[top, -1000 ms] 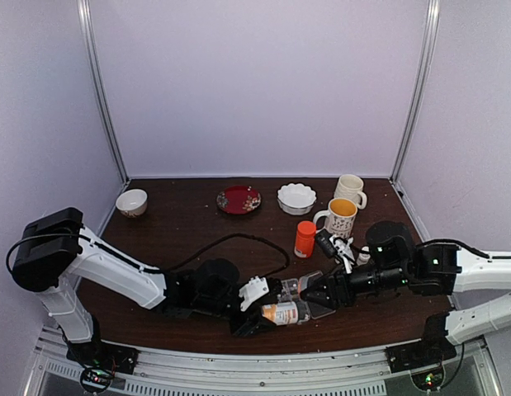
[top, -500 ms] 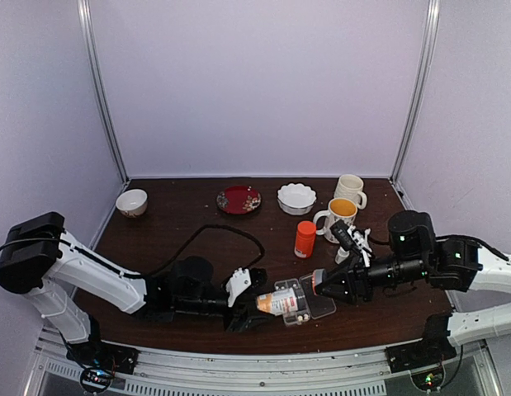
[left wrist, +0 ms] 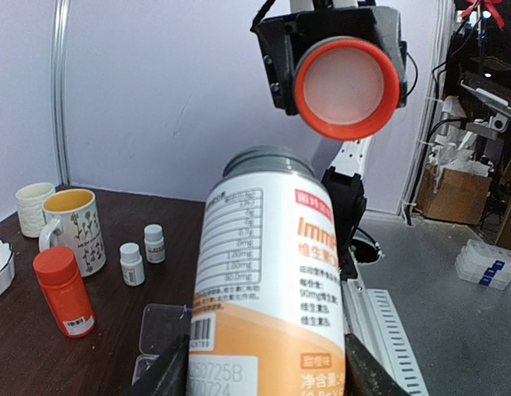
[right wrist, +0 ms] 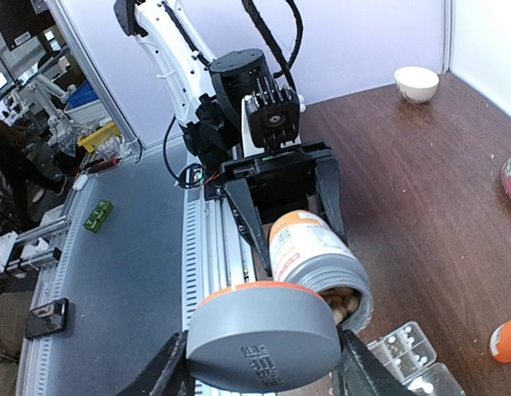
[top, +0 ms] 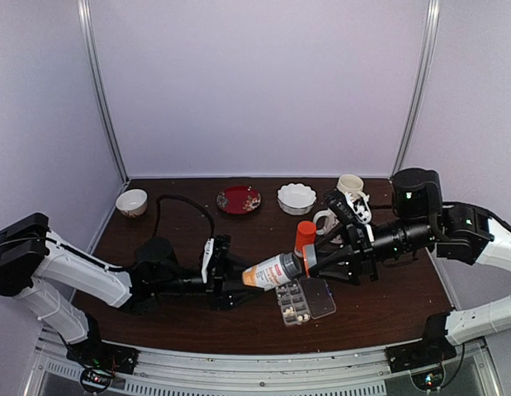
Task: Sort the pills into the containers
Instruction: Screw the lid of the pill bottle onto the pill bottle.
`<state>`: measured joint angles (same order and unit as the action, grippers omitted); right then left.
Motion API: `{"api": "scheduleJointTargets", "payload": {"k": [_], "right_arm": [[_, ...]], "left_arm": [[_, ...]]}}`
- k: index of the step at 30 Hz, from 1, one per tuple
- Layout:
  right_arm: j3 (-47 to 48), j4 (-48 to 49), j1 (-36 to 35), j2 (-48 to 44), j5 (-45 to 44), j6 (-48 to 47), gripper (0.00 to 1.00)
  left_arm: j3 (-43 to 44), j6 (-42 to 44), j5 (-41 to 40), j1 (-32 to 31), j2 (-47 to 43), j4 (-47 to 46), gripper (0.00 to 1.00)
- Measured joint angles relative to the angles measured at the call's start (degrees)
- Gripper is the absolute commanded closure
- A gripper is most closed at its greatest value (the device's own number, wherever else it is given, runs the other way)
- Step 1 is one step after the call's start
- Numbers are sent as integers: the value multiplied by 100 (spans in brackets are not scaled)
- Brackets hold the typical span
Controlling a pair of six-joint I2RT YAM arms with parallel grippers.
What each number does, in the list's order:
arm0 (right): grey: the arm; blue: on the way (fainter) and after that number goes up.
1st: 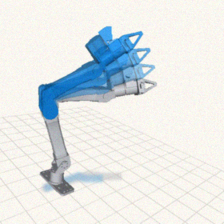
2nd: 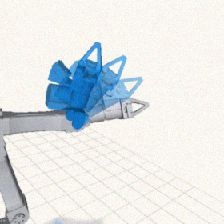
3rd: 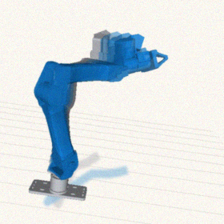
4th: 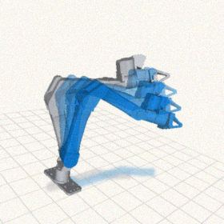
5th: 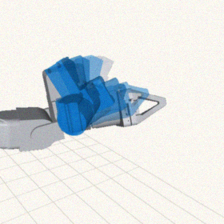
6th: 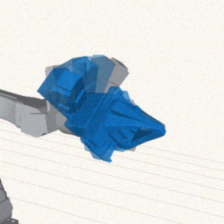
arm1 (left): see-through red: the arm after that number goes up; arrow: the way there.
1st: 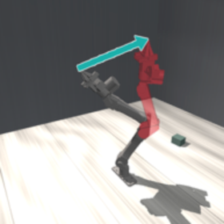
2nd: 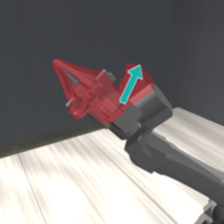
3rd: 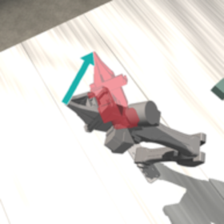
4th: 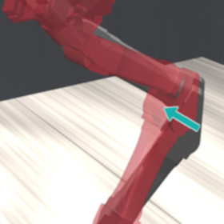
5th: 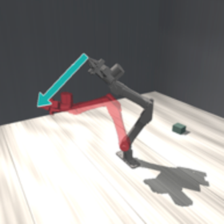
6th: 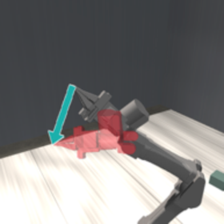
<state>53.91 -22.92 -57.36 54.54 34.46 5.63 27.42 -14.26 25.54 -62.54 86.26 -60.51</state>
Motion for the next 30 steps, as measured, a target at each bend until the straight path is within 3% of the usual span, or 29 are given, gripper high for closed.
{"api": "scheduleJointTargets", "payload": {"k": [7, 16, 30], "right_arm": [[1113, -1047, 2, 656, -57, -1038, 100], [1700, -2105, 2, 1228, -118, -1906, 100], [1663, -1893, -136, 1314, 13, -2144, 100]], "left_arm": [[2, -127, 546, 70, -393, -87, 96], [59, -131, 835, 74, -592, 236, 97], [120, -131, 833, 74, -658, 529, 97]]}}
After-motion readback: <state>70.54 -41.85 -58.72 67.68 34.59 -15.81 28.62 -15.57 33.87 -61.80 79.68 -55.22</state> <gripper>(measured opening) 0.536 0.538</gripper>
